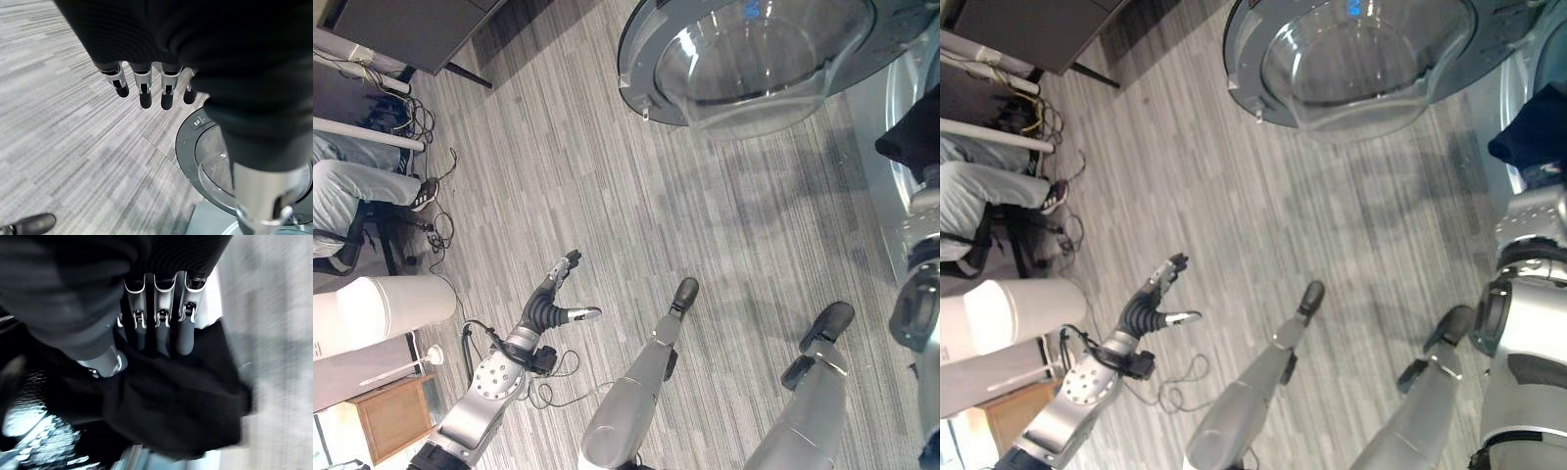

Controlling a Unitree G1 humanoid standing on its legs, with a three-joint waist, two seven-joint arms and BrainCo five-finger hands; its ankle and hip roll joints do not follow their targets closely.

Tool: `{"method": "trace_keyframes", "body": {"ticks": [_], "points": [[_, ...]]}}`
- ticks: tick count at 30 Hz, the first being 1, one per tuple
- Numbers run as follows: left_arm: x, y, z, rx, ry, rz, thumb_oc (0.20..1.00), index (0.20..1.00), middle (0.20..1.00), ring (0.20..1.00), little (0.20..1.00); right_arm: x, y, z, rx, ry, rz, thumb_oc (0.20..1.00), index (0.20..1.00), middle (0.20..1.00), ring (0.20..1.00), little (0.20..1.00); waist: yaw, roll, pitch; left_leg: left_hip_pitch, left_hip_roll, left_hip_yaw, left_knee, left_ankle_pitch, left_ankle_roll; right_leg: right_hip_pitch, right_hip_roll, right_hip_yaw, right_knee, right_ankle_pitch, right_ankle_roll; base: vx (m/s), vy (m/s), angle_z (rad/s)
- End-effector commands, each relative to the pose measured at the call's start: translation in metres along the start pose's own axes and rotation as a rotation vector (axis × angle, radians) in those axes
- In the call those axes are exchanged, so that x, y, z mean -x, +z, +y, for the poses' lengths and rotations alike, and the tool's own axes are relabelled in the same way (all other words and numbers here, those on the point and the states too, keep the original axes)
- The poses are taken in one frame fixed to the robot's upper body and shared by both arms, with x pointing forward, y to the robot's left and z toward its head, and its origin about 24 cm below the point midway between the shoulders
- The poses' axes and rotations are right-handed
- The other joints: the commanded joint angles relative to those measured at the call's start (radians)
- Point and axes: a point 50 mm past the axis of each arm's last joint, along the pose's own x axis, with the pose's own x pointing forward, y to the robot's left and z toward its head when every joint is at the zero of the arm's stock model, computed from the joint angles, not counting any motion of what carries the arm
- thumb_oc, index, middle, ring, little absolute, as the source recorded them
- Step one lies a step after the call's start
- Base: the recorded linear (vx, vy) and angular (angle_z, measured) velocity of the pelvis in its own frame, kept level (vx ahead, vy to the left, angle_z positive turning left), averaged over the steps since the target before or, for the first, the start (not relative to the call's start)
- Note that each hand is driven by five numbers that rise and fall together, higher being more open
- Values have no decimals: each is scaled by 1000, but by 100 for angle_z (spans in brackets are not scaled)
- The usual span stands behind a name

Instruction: Grab the laundry basket,head to the washer,open it,put in the laundry and shut it.

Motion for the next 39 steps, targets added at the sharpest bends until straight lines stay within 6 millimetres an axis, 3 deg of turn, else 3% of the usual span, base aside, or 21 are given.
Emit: {"method": "trace_keyframes", "body": {"ticks": [1,3,7,9,10,11,12,14,16,18,19,20,21,23,24,25,26,29,32,37,39], "points": [[0,14,-2,46,10,-77,1000,1000,1000,1000,1000,4,27,21,-8,106,-132,288,288,288,288,288,2,8,-6,40,65,-1,-99,-45,1,81,49,40,-14,-180,52,-56,-2,-17],[0,14,-2,46,9,-73,1000,1000,1000,1000,1000,7,32,30,-21,125,-157,373,373,373,373,373,0,4,-6,46,69,-3,-98,-33,-1,83,55,40,-25,-152,48,-62,11,-11],[0,12,1,42,20,-61,1000,1000,1000,1000,1000,11,52,41,-62,146,-224,335,335,335,335,335,-7,-1,-16,66,74,2,-101,-37,-2,99,60,42,-34,-150,47,42,-15,-6],[0,10,5,33,50,-54,1000,1000,1000,1000,1000,36,104,67,-187,207,-453,319,319,319,319,319,-20,-2,-31,95,76,4,-109,-41,-1,126,71,48,-57,-144,47,4,7,-4],[0,10,5,33,50,-53,1000,1000,1000,1000,1000,37,103,67,-186,205,-453,322,322,322,322,322,-20,-3,-31,97,77,4,-110,-41,-1,128,71,48,-58,-144,47,45,15,-12],[3,8,5,38,56,-47,1000,1000,1000,1000,1000,53,133,72,-206,210,-621,307,307,307,307,307,-21,-1,-44,113,78,0,-118,-42,-1,141,70,42,-63,-146,48,26,8,-13],[3,8,5,38,56,-46,1000,1000,1000,1000,1000,54,133,72,-204,207,-621,200,200,200,200,200,-21,0,-44,114,78,0,-118,-41,-1,143,70,41,-64,-146,48,39,9,-18],[7,6,4,36,45,-37,1000,1000,1000,1000,1000,55,159,60,-164,100,-733,200,200,200,200,200,-25,2,-61,128,78,-11,-130,-38,-1,154,66,40,-63,-148,50,22,9,-13],[7,5,2,31,32,-32,1000,1000,1000,1000,1000,50,162,52,-86,31,-756,200,200,200,200,200,-25,5,-67,137,77,-16,-138,-37,0,162,65,37,-64,-150,51,4,13,2],[7,5,2,20,25,-33,1000,1000,1000,1000,1000,35,157,36,45,-53,-732,451,451,451,451,451,-28,4,-69,148,77,-16,-145,-34,2,166,63,37,-64,-146,52,2,27,6],[6,6,1,28,25,-40,1000,1000,1000,1000,1000,23,143,24,84,-93,-652,896,896,896,896,896,-35,5,-67,150,79,-13,-146,-35,2,168,64,38,-65,-143,52,-9,18,8],[6,6,3,19,30,-39,1000,1000,1000,1000,1000,8,130,4,103,-139,-548,1000,1000,1000,1000,1000,-39,-1,-67,154,80,-8,-147,-36,3,172,65,37,-69,-140,52,-16,38,7],[3,6,4,22,30,-32,1000,1000,1000,1000,1000,-10,101,-28,117,-214,-350,1000,1000,1000,1000,1000,-48,-5,-67,158,82,4,-148,-39,4,178,65,37,-81,-133,53,-10,46,5],[2,5,6,3,15,-19,1000,1000,1000,1000,1000,-18,77,-53,127,-269,-218,1000,1000,1000,1000,1000,-52,-9,-71,165,82,11,-149,-42,5,191,66,37,-95,-127,54,-2,20,1],[3,5,6,0,14,-16,1000,1000,1000,1000,1000,-19,77,-55,125,-269,-213,1000,1000,1000,1000,1000,-51,-11,-71,168,82,11,-149,-42,6,196,66,36,-100,-126,54,2,43,4],[2,3,3,-7,-6,-2,1000,1000,1000,1000,1000,-19,54,-66,127,-295,-134,1000,1000,1000,1000,1000,-56,-2,-73,173,81,15,-150,-44,7,207,66,39,-112,-122,55,4,40,3],[3,3,4,-11,-7,3,1000,1000,1000,1000,1000,-20,52,-68,126,-296,-129,1000,1000,1000,1000,1000,-56,-5,-74,176,82,15,-150,-45,8,213,67,38,-117,-120,55,7,59,-1],[4,-6,-3,-61,-85,57,1000,1000,1000,1000,1000,-17,15,-77,61,-273,-34,1000,1000,1000,1000,1000,-62,-4,-81,194,84,23,-149,-51,13,246,73,37,-146,-108,56,9,62,-4],[5,-11,-5,-116,-138,89,1000,1000,1000,1000,1000,-8,-20,-69,-39,-156,30,1000,1000,1000,1000,1000,-65,-9,-86,210,86,33,-142,-60,17,279,74,34,-172,-97,54,4,51,-7],[16,-24,-1,-140,-153,163,1000,1000,1000,1000,1000,18,-70,-63,-162,73,84,1000,1000,1000,1000,1000,-80,-45,-92,243,85,42,-124,-82,22,365,83,25,-241,-68,50,-1,33,-16],[21,-31,-2,-145,-174,205,1000,1000,1000,1000,1000,34,-92,-71,-154,168,123,1000,1000,1000,1000,1000,-94,-62,-92,260,85,46,-111,-87,25,405,89,19,-274,-45,50,18,23,-25]]}}
